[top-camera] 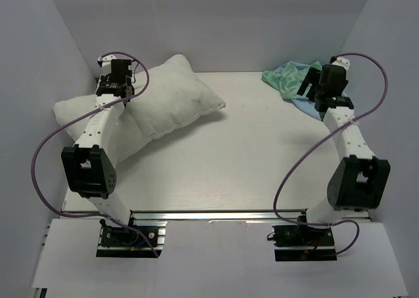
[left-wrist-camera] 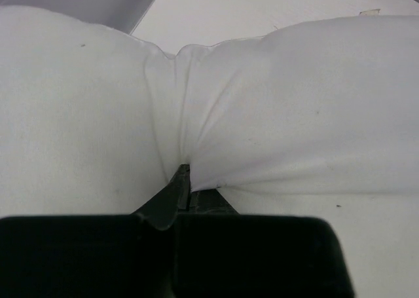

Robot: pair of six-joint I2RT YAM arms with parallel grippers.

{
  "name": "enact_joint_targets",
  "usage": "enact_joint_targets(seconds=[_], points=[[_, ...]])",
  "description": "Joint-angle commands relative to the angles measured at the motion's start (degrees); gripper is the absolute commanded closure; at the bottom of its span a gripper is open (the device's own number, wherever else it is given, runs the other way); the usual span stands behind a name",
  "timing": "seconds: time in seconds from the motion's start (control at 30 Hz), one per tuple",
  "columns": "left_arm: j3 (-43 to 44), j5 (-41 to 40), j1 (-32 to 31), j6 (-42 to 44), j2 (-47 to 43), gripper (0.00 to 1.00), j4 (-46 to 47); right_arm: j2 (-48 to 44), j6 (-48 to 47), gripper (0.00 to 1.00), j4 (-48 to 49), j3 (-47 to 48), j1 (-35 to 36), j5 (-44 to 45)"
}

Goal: Put the pillow into the pillowcase

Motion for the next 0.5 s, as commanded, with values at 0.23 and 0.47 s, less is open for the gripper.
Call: enact_joint_targets(seconds=[0.23,0.47], points=[[6.3,2.5,0.1,-0.9,-1.4,0.02,-3.2,30.7,6.0,0.11,-7.2,29.0,-9.4,-2.2],[3.1,26.8,0.1,2.2,-11.5,0.02,1.4,46.7,7.3,0.11,-8.3,46.2,-9.5,-1.6]])
